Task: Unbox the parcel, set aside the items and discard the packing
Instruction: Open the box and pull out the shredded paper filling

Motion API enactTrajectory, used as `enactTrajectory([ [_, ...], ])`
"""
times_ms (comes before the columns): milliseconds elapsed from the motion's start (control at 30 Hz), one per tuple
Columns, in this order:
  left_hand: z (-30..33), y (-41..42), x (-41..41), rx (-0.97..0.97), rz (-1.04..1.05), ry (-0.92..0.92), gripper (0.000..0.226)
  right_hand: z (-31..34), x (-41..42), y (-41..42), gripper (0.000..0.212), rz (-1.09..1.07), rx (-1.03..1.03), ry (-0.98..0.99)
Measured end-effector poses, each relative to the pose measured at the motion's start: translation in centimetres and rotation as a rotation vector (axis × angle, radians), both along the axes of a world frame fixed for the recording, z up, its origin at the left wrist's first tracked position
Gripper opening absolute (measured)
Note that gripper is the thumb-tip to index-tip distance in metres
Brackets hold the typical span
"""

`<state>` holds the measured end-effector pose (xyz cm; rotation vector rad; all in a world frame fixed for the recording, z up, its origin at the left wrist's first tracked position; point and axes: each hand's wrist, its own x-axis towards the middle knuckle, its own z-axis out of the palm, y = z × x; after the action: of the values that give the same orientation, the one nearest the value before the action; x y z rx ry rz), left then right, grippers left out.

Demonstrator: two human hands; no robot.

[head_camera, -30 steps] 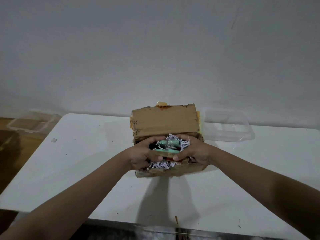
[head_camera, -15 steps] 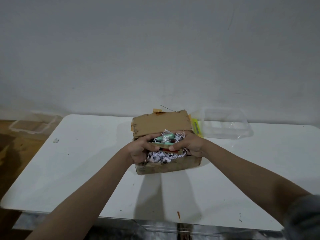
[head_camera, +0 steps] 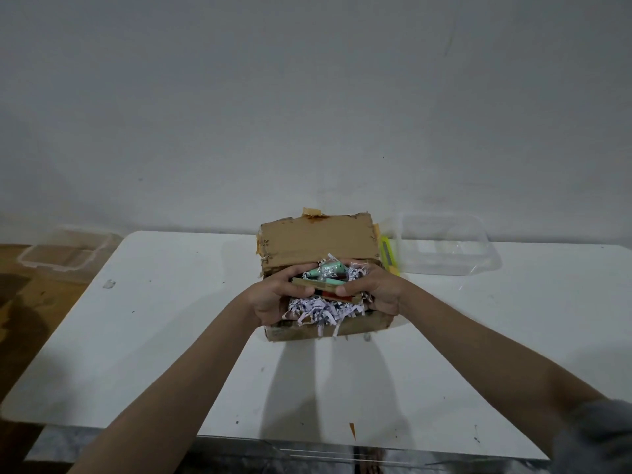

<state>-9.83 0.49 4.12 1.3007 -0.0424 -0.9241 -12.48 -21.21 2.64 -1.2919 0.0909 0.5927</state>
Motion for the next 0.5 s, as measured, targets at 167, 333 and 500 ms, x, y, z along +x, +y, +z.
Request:
enactTrajectory([
  [167, -1.0, 0.4, 0.6, -0.035, 0.006, 0.043, 0.061, 0.6, 0.4, -0.1, 0.044, -0.001, -0.093, 0.116],
  [333, -1.0, 0.4, 1.1, -0.042, 0.05, -0.064, 0.062, 0.8, 0.8, -0.1, 0.037, -0.046, -0.135, 0.111],
  [500, 0.4, 0.3, 0.7, 0.005, 0.023, -0.092, 0.056, 1.2, 0.8, -0.1, 0.037, -0.046, -0.126, 0.1],
])
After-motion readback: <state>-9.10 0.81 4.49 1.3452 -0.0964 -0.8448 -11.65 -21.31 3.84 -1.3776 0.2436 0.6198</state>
